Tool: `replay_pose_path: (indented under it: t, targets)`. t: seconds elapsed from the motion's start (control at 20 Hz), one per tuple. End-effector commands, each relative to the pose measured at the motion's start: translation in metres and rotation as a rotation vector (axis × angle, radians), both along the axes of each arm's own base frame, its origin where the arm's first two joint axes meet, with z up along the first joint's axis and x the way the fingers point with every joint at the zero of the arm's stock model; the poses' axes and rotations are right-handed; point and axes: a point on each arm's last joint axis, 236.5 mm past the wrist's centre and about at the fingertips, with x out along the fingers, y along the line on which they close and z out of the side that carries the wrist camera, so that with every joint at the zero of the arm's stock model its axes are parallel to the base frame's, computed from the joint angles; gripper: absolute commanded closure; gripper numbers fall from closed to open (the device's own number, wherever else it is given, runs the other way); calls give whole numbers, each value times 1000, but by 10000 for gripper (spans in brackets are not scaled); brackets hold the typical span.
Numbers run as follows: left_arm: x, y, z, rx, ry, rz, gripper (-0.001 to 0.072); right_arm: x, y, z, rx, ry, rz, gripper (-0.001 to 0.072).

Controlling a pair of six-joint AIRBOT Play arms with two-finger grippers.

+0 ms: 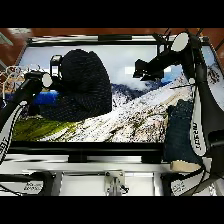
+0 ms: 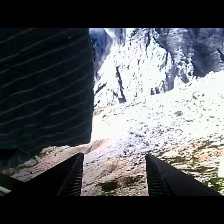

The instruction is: Fold the shirts.

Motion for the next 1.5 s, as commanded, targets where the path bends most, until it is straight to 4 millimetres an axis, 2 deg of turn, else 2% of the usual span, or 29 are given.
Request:
replay_pose_path:
  t: [0.0, 0.1, 0.15, 0.25, 0.3, 0.35, 0.4, 0.45, 0.5, 0.55, 0.65, 0.75, 0.85, 0.9, 0.95, 1.0, 1.05, 1.1, 1.15, 1.2, 1.25, 1.35, 1.45]
  targets:
    - [19, -21, 43, -113, -78, 6, 646, 11, 1, 8, 18, -50, -27, 196]
    - [27, -27, 122, -94, -231, -78, 648, 22, 2, 30, 48, -135, -52, 196]
    - [27, -33, 172, -89, -339, -120, 647, 27, -2, 48, 60, -197, -73, 196]
    - [7, -50, 283, -119, -565, -183, 647, 38, -20, 98, 76, -358, -128, 197]
    - [-12, -64, 332, -170, -659, -214, 647, 38, -31, 129, 91, -446, -157, 196]
    - [-34, -83, 368, -236, -720, -256, 647, 35, -42, 162, 103, -533, -181, 197]
    - [-54, -102, 386, -290, -740, -301, 647, 27, -50, 191, 107, -611, -193, 198]
    - [-72, -125, 390, -335, -725, -354, 647, 15, -59, 222, 107, -690, -204, 198]
    - [-88, -147, 382, -358, -680, -410, 647, 1, -67, 248, 100, -752, -217, 198]
    - [-102, -172, 366, -366, -618, -473, 646, -14, -74, 269, 82, -803, -227, 198]
    - [-126, -223, 328, -385, -503, -569, 646, -47, -90, 295, 17, -862, -238, 198]
    - [-149, -276, 278, -416, -369, -627, 646, -75, -101, 297, -33, -833, -247, 198]
    - [-173, -322, 217, -382, -246, -711, 646, -93, -115, 283, -106, -762, -260, 198]
    - [-180, -338, 192, -363, -196, -737, 613, -100, -124, 271, -155, -715, -267, 198]
    - [-183, -346, 172, -344, -158, -749, 281, -106, -133, 259, -202, -662, -273, 198]
    - [-179, -345, 162, -328, -139, -743, -9, -111, -140, 246, -245, -608, -274, 197]
    - [-165, -331, 159, -295, -140, -717, -10, -116, -146, 234, -286, -558, -266, 197]
    - [-146, -309, 160, -240, -155, -681, -10, -122, -152, 222, -320, -501, -259, 196]
    - [-121, -276, 162, -166, -173, -628, -9, -127, -154, 207, -340, -432, -248, 173]
    - [-97, -238, 161, -83, -176, -566, -9, -131, -154, 194, -351, -367, -235, 58]
    - [-80, -204, 156, -26, -151, -507, -10, -132, -150, 179, -349, -301, -210, 57]
    - [-64, -147, 131, 29, -29, -410, -11, -124, -139, 146, -329, -204, -166, 57]
    - [-60, -98, 106, 86, 96, -363, -11, -115, -128, 94, -310, -81, -127, 57]
